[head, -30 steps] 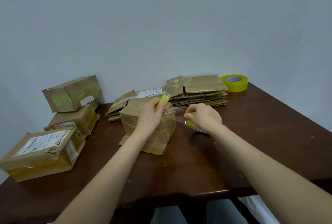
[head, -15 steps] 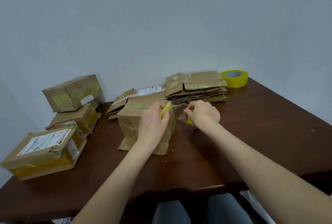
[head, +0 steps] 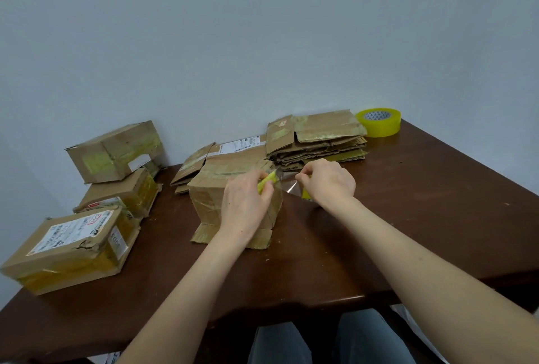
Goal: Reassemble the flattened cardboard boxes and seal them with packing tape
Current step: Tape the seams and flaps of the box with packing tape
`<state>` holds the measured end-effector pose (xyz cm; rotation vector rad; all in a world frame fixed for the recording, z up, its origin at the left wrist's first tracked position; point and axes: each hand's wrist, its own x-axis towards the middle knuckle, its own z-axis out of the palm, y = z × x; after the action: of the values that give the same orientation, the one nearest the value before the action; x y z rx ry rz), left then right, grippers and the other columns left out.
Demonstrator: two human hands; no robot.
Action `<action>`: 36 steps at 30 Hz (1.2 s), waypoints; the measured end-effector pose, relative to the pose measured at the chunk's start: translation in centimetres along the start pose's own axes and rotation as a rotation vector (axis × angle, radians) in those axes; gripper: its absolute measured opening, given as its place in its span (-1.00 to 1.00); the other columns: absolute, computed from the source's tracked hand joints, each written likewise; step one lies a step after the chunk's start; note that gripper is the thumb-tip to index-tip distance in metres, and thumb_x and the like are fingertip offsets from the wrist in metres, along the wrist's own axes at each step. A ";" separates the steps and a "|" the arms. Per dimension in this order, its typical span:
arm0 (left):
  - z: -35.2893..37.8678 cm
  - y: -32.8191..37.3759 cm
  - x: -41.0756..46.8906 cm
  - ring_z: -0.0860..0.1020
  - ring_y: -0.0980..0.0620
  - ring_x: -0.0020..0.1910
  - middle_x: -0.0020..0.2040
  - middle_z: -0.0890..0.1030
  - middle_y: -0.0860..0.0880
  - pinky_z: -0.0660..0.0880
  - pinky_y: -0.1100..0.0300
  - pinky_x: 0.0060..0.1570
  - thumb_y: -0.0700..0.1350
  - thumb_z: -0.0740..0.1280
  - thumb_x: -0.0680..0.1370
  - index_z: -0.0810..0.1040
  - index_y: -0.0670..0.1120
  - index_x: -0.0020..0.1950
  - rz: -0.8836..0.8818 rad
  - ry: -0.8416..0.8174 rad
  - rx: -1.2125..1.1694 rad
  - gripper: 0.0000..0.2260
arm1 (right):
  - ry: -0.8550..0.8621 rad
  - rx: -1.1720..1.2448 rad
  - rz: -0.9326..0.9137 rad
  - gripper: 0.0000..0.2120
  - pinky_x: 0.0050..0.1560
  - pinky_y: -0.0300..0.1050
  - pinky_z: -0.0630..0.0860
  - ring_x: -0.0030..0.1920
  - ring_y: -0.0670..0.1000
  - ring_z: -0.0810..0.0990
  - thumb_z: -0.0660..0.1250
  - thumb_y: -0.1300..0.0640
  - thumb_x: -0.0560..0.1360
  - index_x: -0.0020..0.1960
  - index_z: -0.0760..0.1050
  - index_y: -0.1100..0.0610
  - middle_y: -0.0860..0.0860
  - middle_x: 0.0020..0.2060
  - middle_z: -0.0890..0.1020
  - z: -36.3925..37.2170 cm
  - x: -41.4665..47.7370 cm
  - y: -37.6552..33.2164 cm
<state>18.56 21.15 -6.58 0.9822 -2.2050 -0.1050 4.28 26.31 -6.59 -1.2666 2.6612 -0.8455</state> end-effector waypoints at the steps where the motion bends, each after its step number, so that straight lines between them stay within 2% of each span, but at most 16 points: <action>1: 0.0 0.0 0.0 0.43 0.10 -0.21 -0.21 0.50 0.09 0.44 0.11 0.02 -0.07 0.28 0.57 0.59 -0.08 0.05 -0.007 -0.006 0.003 -0.85 | 0.002 0.000 -0.002 -0.79 -0.13 -0.12 0.44 0.04 0.10 0.60 0.23 -0.13 0.58 0.04 0.62 -0.11 0.00 -0.02 0.65 0.0 0.0 0.0; 4: -0.1 0.1 -0.1 0.47 0.07 -0.21 -0.22 0.53 0.07 0.49 0.04 0.03 -0.07 0.28 0.57 0.60 -0.08 0.04 -0.009 -0.014 0.006 -0.85 | 0.000 -0.007 -0.004 -0.79 -0.13 -0.12 0.45 0.03 0.09 0.61 0.23 -0.12 0.57 0.05 0.62 -0.12 0.00 -0.02 0.66 0.0 0.0 -0.1; 11: -0.2 0.2 -0.4 0.41 0.10 -0.18 -0.19 0.53 0.07 0.44 0.09 0.07 -0.05 0.26 0.57 0.60 -0.06 0.05 -0.002 0.000 0.044 -0.84 | 0.023 0.007 -0.016 -0.79 -0.10 -0.10 0.48 0.01 0.07 0.61 0.24 -0.13 0.57 0.03 0.62 -0.11 -0.02 -0.07 0.67 0.0 -0.4 0.3; 16: -0.1 0.1 -0.5 0.45 0.07 -0.16 -0.17 0.57 0.04 0.45 0.06 0.11 -0.07 0.27 0.57 0.61 -0.07 0.03 0.006 0.007 0.050 -0.85 | 0.053 -0.018 -0.051 -0.79 -0.10 -0.08 0.48 0.00 0.05 0.62 0.23 -0.13 0.58 0.05 0.61 -0.12 -0.04 -0.09 0.67 0.1 -0.9 0.3; 21: -0.1 0.1 -0.5 0.46 0.04 -0.11 -0.11 0.61 0.00 0.40 0.13 0.08 -0.06 0.26 0.58 0.60 -0.07 0.06 -0.001 0.011 0.081 -0.83 | 0.063 -0.017 -0.063 -0.79 -0.04 -0.07 0.48 0.02 0.05 0.61 0.23 -0.11 0.58 0.08 0.62 -0.12 -0.03 -0.07 0.68 0.1 -1.1 0.5; 24: 0.1 0.1 -0.6 0.39 0.07 -0.16 -0.14 0.60 0.00 0.37 0.14 0.09 -0.06 0.26 0.57 0.60 -0.07 0.03 0.011 0.019 0.102 -0.84 | 0.073 -0.020 -0.069 -0.79 -0.03 -0.07 0.47 0.02 0.04 0.61 0.23 -0.10 0.58 0.06 0.62 -0.12 -0.04 -0.07 0.68 0.2 -1.3 0.6; 31: 0.4 -0.1 -0.3 0.51 0.00 -0.12 -0.20 0.60 0.01 0.37 0.15 0.04 -0.06 0.26 0.56 0.62 -0.06 -0.04 0.039 0.017 0.172 -0.83 | 0.081 -0.070 -0.086 -0.79 -0.01 -0.06 0.43 0.02 0.05 0.61 0.22 -0.08 0.59 0.07 0.61 -0.12 -0.04 -0.09 0.68 0.4 -1.4 0.1; 36: 0.6 0.0 0.1 0.52 0.00 -0.08 -0.15 0.61 0.02 0.41 0.13 0.00 -0.05 0.23 0.57 0.61 -0.03 0.00 0.058 -0.022 0.234 -0.82 | 0.073 -0.070 -0.086 -0.79 0.01 -0.06 0.45 0.03 0.06 0.61 0.22 -0.10 0.59 0.06 0.62 -0.12 -0.03 -0.08 0.68 0.5 -1.5 0.0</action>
<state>18.15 20.97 -6.97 1.0445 -2.3011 0.1736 5.39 27.15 -7.26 -1.4017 2.7330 -0.8312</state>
